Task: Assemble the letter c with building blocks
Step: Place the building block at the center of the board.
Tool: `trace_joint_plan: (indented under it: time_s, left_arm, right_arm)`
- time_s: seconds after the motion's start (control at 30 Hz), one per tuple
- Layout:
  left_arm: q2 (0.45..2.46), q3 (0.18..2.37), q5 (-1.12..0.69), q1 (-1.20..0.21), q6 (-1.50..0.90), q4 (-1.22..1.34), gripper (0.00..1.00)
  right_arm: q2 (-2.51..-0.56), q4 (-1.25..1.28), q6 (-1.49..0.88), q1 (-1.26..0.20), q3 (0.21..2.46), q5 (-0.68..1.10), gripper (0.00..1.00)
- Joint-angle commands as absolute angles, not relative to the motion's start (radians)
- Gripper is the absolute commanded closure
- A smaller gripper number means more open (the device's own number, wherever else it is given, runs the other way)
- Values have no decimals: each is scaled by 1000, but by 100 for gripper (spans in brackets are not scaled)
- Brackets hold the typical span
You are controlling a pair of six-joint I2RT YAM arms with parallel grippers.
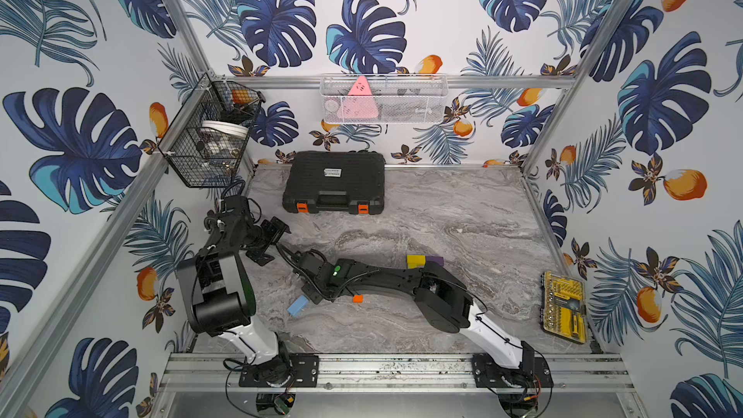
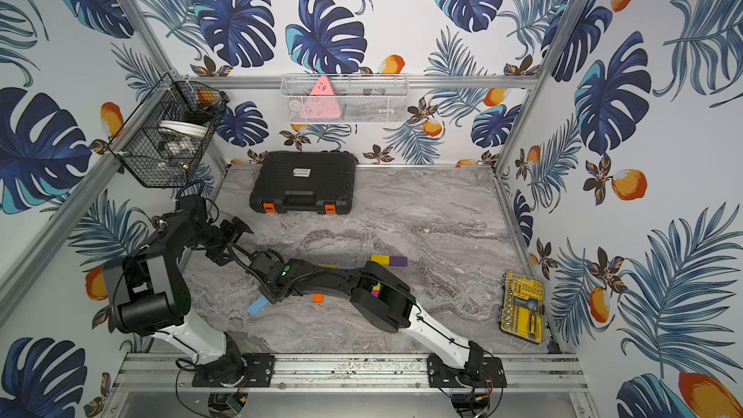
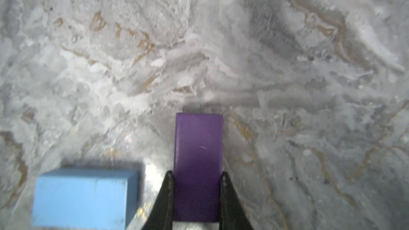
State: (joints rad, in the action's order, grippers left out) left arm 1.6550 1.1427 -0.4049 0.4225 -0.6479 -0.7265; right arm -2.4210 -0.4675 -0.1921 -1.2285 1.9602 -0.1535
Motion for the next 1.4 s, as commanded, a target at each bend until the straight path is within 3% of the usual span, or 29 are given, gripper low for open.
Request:
trace_joint_plan:
  time_s: [0.0,0.33,0.53,0.83,1.27,1.37]
  left_arm:
    - [1636,1132,-430,426,-649,-710,1]
    - [1509,1037,-474,317,-631,-696,1]
    - [1410,959,-467,185,-664,-676,1]
    - [1388,936,-448,67,-713,-644,1]
    - [1421,926,-458,55,-714,-622,1]
    - [1427,926,-460,55,-718,-616,1]
  right_arm:
    - [-2327,-452,-197,-1229,1899,-132,87]
    - [-1834,-403,-252,-1232,1341,-38,86]
    - [-1667,-403,-234,-1249,1081,12,85]
    - [-1719,-406,-212,-1301,1055,-13,84]
    - [-1847,-377,-191,-1301,1118,-114,79]
    - [-1862,-378,-188,-1301,1120,-156,67]
